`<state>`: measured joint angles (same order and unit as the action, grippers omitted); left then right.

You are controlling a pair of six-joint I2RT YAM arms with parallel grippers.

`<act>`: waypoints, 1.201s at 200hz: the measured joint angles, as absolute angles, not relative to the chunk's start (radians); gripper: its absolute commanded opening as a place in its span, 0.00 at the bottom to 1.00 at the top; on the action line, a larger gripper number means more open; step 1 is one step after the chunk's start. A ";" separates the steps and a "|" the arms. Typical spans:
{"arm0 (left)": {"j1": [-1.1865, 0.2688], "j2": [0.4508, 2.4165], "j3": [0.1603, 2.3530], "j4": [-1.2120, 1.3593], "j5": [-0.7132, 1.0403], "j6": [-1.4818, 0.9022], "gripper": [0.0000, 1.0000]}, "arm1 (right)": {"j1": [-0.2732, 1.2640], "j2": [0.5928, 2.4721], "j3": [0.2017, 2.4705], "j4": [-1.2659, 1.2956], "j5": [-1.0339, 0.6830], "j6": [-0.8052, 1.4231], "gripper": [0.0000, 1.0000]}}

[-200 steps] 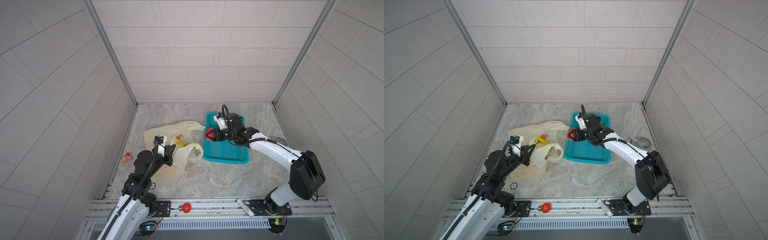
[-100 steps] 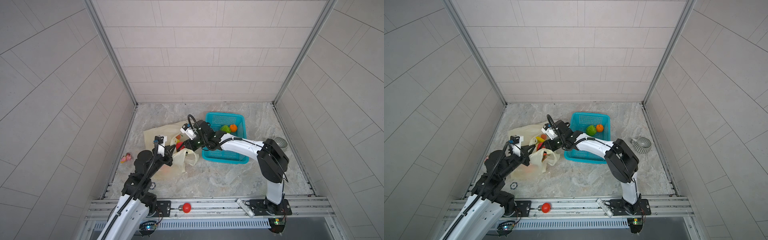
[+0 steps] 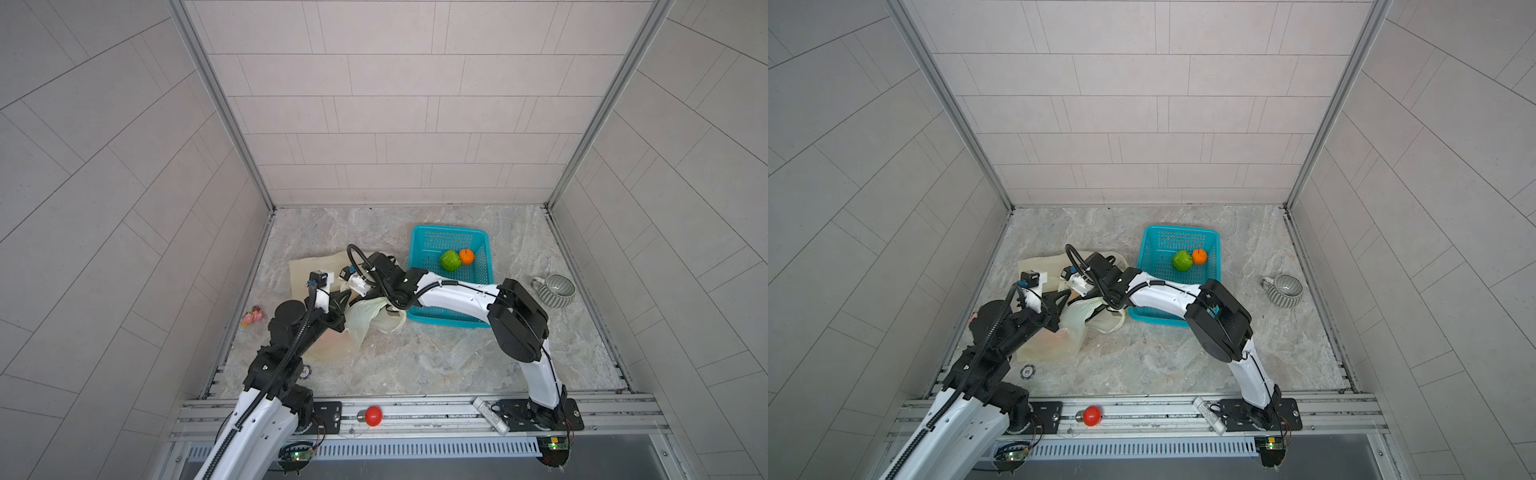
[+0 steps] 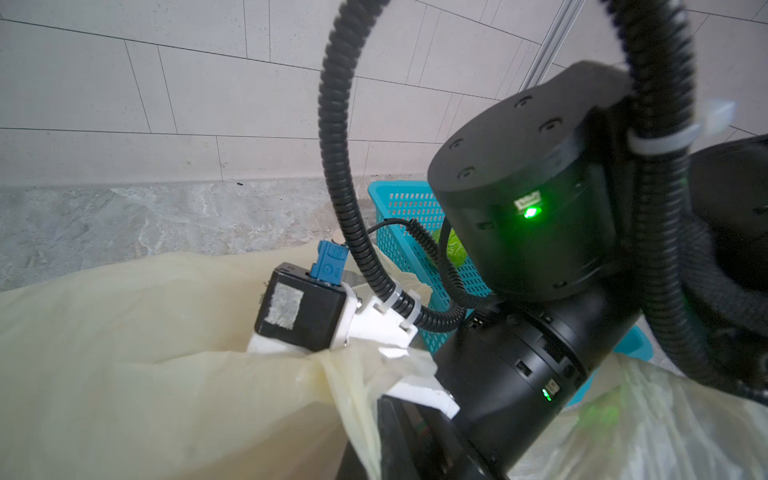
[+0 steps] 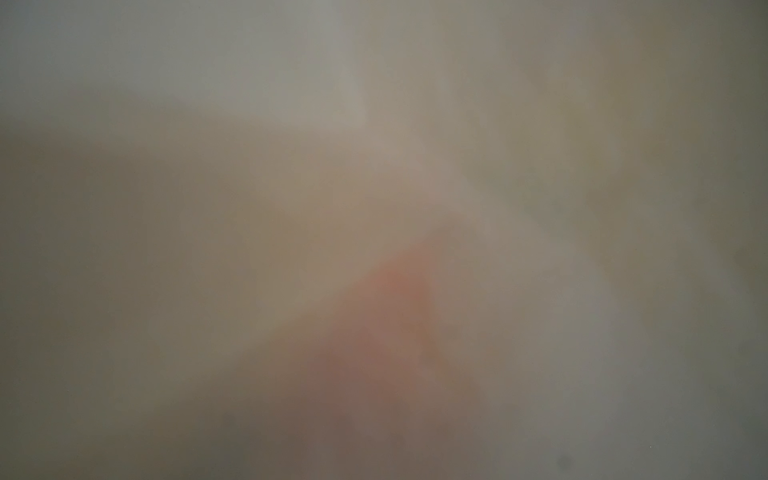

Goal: Place the fruits into the plastic bag
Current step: 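Carry the red apple into the bag with the right gripper and release it, then return the right gripper to the basket and grasp the green fruit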

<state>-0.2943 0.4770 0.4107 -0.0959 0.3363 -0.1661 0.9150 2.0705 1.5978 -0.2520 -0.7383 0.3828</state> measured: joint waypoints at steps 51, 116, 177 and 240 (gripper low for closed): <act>-0.294 0.480 0.411 -0.096 0.337 -0.166 0.00 | 0.867 1.982 1.525 -0.278 -0.699 0.353 0.99; -0.294 0.482 0.411 -0.096 0.337 -0.166 0.00 | 0.783 1.745 1.382 -0.278 -0.586 0.313 0.97; -0.294 0.482 0.411 -0.096 0.337 -0.166 0.00 | 0.633 1.491 1.148 -0.230 -0.414 0.286 0.99; -0.294 0.482 0.411 -0.096 0.337 -0.166 0.00 | 0.442 1.497 1.105 -0.225 -0.210 0.330 0.92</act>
<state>-0.2943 0.4816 0.4107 -0.0959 0.3367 -0.1658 0.4416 1.4975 1.1053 -0.2249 -0.2104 0.3302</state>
